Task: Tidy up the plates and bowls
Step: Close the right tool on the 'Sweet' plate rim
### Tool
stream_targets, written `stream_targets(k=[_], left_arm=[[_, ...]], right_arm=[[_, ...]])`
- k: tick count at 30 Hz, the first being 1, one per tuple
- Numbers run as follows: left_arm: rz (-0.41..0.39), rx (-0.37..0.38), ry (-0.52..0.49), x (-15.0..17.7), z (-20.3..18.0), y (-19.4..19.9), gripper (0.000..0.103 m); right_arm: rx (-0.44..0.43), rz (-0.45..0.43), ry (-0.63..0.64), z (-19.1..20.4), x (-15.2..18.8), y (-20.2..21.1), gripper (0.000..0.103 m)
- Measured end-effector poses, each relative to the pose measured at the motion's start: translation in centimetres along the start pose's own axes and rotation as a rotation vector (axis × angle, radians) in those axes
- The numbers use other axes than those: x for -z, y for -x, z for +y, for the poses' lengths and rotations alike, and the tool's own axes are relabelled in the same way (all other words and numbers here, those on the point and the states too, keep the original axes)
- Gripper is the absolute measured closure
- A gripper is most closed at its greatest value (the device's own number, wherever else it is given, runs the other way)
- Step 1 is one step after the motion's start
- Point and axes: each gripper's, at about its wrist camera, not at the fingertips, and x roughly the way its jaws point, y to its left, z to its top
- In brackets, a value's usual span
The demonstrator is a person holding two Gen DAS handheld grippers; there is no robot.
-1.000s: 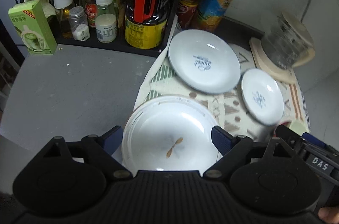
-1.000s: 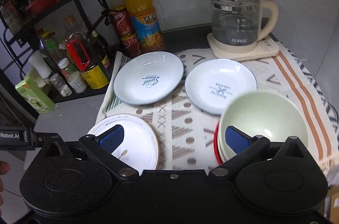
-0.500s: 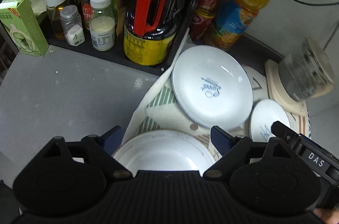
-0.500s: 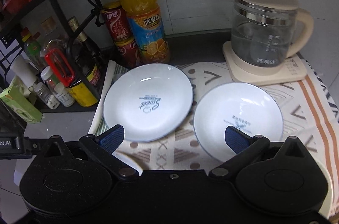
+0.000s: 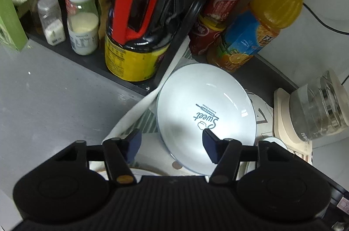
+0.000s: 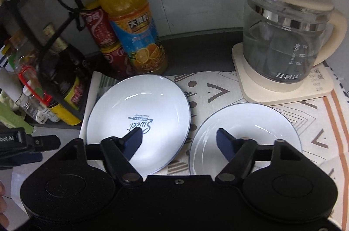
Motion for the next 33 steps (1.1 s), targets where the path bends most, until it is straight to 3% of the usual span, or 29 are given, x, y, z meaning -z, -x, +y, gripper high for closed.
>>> stream_targets(k=[7,11,16,18,25,28,33], left_arm=[[0.034,-0.017,0.048,-0.1,0.6,-3.4,0.055],[0.047,-0.019,0.047,0.2,0.7,-5.1,0.055],[0.069,-0.022,0.063,0.5,1.1,-6.9,0.066],[0.08,-0.021,0.088,0.6,1.4,-7.5,0.07],[0.086,-0.003,0.104,0.7,1.4,-8.8,0.081],[0.071,0.001,0.152,0.8,1.8,-9.1,0.083],[0.084,0.005,0.17,1.0,1.9,-9.9,0.086]], right_arm=[[-0.017,0.061,-0.012,-0.5,-0.9,-3.3,0.049],[-0.018,0.096,-0.017,-0.5,-1.1,-5.3,0.059],[-0.027,0.124,-0.03,-1.2,-1.4,-7.4,0.058],[-0.025,0.098,-0.009,-1.3,-1.8,-7.7,0.058],[-0.056,0.148,-0.015,-1.9,-2.5,-9.9,0.066],[-0.092,0.182,-0.029,-1.9,-2.1,-10.9,0.073],[-0.09,0.203,-0.026,-1.4,-2.0,-12.0,0.072]])
